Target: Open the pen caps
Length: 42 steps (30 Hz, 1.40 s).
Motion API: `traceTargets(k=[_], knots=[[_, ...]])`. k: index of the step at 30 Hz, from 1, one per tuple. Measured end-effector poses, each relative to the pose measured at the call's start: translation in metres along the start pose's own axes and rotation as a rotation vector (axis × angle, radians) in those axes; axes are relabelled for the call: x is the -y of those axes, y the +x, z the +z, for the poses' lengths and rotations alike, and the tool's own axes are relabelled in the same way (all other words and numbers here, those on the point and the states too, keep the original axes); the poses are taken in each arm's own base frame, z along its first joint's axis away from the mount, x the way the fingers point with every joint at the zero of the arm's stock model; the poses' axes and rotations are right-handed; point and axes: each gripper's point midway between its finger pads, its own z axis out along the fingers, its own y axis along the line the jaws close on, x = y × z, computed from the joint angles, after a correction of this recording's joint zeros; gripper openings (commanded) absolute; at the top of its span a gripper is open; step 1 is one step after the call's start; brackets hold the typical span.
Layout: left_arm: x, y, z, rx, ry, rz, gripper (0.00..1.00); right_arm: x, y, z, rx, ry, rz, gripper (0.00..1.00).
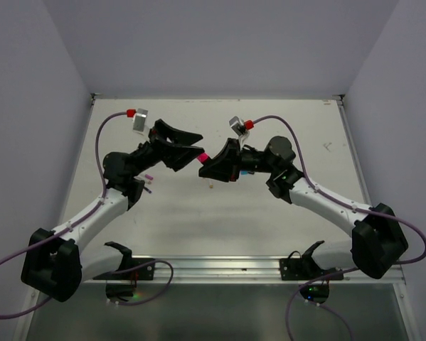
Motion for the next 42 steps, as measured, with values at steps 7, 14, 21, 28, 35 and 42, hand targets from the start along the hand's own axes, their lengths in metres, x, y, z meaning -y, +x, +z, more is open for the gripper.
traceTargets(k=[7, 14, 21, 28, 35, 42], knots=[[-0.002, 0.012, 0.006, -0.02, 0.003, -0.017, 0.75, 0.01, 0.0, 0.006, 0.02, 0.008, 0.036, 0.0], [-0.006, 0.019, 0.008, -0.032, -0.003, -0.038, 0.66, 0.009, -0.015, 0.01, 0.059, 0.009, 0.017, 0.0], [-0.005, 0.019, 0.01, -0.029, -0.001, -0.041, 0.57, 0.013, -0.022, 0.015, 0.08, 0.006, 0.01, 0.0], [-0.004, 0.019, 0.01, -0.025, 0.001, -0.039, 0.51, 0.018, -0.019, 0.017, 0.077, 0.011, 0.032, 0.0], [-0.005, 0.017, 0.011, -0.013, -0.003, -0.037, 0.36, 0.016, -0.022, 0.017, 0.089, 0.005, 0.024, 0.0], [-0.006, 0.016, 0.012, -0.004, -0.01, -0.041, 0.4, 0.015, -0.023, 0.017, 0.091, 0.002, 0.022, 0.0]])
